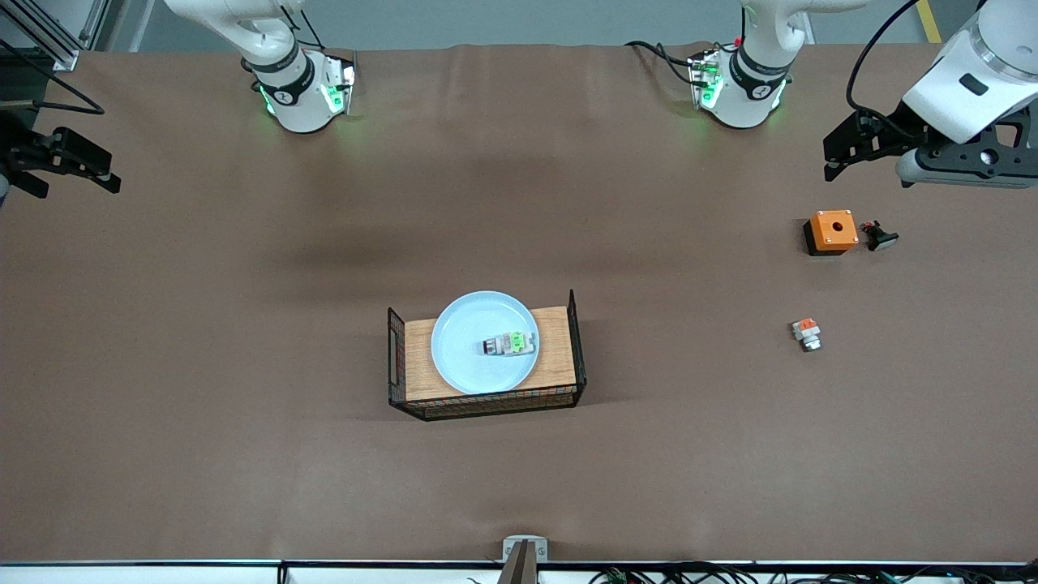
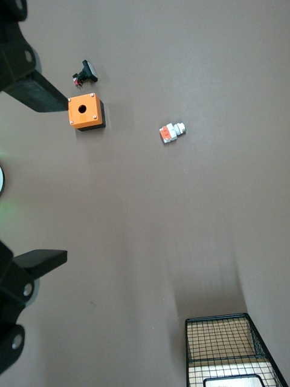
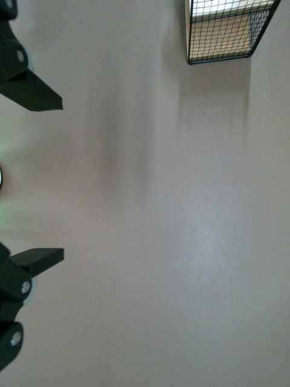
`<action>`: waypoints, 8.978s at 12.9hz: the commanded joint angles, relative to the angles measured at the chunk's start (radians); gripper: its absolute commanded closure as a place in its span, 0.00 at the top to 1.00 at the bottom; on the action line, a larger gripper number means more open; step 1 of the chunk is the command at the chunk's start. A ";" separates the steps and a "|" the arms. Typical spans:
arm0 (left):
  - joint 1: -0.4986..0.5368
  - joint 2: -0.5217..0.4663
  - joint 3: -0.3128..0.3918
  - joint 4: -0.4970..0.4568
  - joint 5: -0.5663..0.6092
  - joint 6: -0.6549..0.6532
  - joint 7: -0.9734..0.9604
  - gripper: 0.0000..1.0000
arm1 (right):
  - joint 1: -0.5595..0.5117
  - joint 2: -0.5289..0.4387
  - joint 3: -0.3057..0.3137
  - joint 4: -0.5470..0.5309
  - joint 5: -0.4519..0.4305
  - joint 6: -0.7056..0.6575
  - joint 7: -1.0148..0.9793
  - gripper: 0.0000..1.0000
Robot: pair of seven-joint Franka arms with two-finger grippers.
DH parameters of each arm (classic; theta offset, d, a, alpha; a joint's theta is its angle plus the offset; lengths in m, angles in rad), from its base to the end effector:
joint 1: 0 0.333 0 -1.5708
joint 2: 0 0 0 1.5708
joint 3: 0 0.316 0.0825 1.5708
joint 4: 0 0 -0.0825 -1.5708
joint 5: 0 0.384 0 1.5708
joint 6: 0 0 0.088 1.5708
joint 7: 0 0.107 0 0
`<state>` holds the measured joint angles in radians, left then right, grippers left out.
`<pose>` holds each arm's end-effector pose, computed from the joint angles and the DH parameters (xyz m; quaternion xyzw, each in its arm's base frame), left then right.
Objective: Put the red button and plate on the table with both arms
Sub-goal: 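Reach the left gripper down to the white-green button on the plate, then grasp the button with the left gripper while the right gripper approaches, then lift the button with the left gripper while the right gripper reaches the plate, then place the button with the left gripper while the right gripper grips the plate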
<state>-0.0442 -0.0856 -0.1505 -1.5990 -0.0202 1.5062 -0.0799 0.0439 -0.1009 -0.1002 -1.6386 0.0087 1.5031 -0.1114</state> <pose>0.5103 -0.1068 0.6511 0.9983 -0.0577 -0.0045 0.0031 0.5148 -0.0309 0.6406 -0.9994 -0.0281 0.0167 0.0108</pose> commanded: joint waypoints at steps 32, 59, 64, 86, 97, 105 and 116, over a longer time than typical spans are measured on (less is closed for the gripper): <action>-0.347 0.771 -0.192 0.447 -0.038 0.528 -2.121 1.00 | -0.009 0.003 -0.006 -0.004 0.155 -0.043 0.635 1.00; -0.484 0.938 -0.089 0.495 -0.037 0.704 -2.120 0.98 | 0.232 0.093 0.002 -0.236 0.393 0.459 1.231 1.00; -0.484 0.940 -0.087 0.493 -0.037 0.713 -2.121 0.89 | 0.292 0.093 0.001 -0.265 0.392 0.511 1.268 1.00; -0.200 0.497 -0.093 0.421 -0.101 -0.006 -1.041 0.00 | 0.547 0.308 -0.001 -0.279 0.326 0.840 1.598 1.00; 0.046 0.307 -0.092 -0.151 -0.049 0.329 -0.313 0.00 | 0.626 0.509 -0.003 -0.112 0.226 0.865 1.828 1.00; 0.118 0.365 -0.092 -0.398 -0.049 0.690 -0.121 0.00 | 0.652 0.537 -0.003 -0.113 0.185 0.864 1.828 0.92; 0.138 0.541 -0.090 -0.381 -0.038 0.773 -0.020 0.00 | 0.662 0.549 -0.001 -0.113 0.178 0.853 1.826 0.66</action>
<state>0.1022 0.4447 -0.2415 -1.9921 -0.0813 2.2742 -0.1120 0.6961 0.4339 -0.0942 -1.7735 0.2100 2.3678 1.6918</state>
